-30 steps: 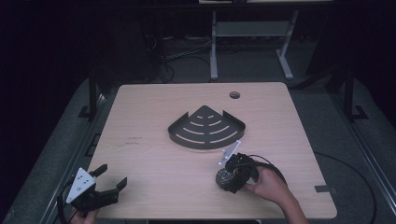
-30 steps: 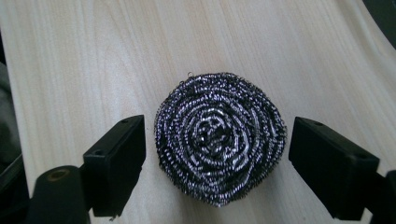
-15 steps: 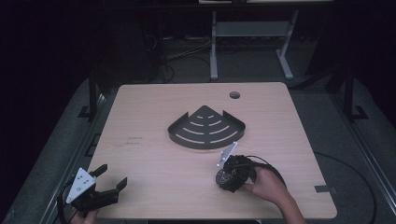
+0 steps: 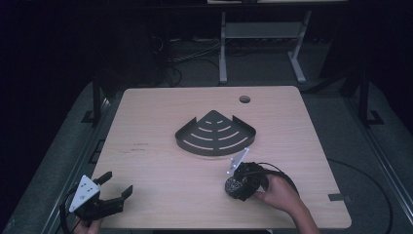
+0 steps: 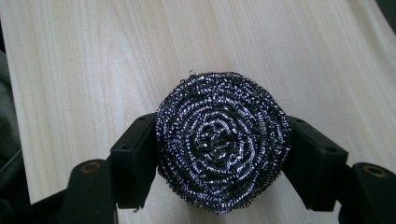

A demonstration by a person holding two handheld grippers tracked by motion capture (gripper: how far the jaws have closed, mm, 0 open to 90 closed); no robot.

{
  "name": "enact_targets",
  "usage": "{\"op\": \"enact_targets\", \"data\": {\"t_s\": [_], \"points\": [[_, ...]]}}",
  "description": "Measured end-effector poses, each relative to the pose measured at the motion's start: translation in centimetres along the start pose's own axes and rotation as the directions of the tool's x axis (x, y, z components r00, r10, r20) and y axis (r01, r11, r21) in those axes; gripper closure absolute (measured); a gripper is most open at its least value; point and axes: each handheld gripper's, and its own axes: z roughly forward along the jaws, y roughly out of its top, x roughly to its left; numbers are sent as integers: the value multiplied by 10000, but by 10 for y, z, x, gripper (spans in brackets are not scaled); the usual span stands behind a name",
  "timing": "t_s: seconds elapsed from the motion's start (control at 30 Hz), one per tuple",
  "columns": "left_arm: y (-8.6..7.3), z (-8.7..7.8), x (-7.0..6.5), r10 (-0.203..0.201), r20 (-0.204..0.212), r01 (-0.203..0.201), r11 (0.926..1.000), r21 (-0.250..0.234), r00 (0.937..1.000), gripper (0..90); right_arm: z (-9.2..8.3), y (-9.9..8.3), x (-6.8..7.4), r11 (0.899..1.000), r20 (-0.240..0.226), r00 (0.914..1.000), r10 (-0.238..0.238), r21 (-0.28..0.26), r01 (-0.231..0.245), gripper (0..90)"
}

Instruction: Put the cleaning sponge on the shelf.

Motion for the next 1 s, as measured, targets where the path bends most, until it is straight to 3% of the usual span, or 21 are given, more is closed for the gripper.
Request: {"op": "enact_targets", "data": {"t_s": [0.3,1.0], "points": [[0,0,0,27,13,-27,10000,16,10000,133,-9,3,0,9994,2,10000,-49,-346,49,316],[0,0,0,4,40,-4,10000,-21,10000,132,-23,24,-4,9979,8,9990,-449,-475,449,316]]}}
